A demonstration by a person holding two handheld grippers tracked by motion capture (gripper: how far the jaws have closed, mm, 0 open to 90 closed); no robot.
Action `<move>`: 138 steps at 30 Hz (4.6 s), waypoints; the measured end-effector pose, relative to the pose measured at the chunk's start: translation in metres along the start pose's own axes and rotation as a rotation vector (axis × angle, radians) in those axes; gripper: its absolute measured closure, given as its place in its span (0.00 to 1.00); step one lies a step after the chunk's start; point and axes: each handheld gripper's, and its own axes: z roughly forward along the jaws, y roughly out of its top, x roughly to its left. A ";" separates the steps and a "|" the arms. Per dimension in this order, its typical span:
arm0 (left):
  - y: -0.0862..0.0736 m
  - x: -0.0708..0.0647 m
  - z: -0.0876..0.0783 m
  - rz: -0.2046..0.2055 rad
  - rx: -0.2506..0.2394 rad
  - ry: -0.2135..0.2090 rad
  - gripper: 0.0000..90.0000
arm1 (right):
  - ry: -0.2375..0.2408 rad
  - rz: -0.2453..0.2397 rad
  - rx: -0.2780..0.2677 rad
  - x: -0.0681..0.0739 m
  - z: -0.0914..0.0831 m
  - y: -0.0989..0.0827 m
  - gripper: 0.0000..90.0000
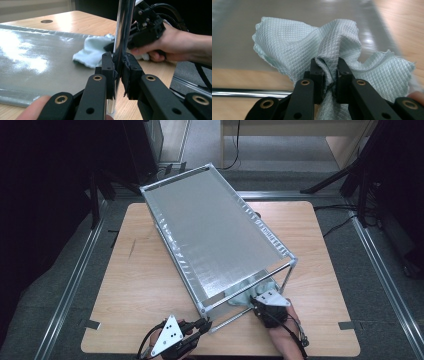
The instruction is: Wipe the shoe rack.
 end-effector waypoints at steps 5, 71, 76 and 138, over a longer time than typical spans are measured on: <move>0.000 0.000 0.000 -0.002 -0.001 0.001 0.91 | 0.089 -0.046 -0.002 0.033 0.002 0.002 0.88; -0.001 -0.002 0.006 0.006 0.002 -0.009 0.91 | -0.069 0.075 0.022 -0.031 -0.025 -0.021 0.86; -0.001 -0.002 0.007 0.002 0.001 -0.010 0.91 | -0.068 0.029 0.030 -0.013 -0.023 -0.019 0.88; -0.003 0.000 0.009 -0.002 0.013 -0.006 0.91 | -0.389 0.342 -0.157 -0.132 -0.089 -0.023 0.90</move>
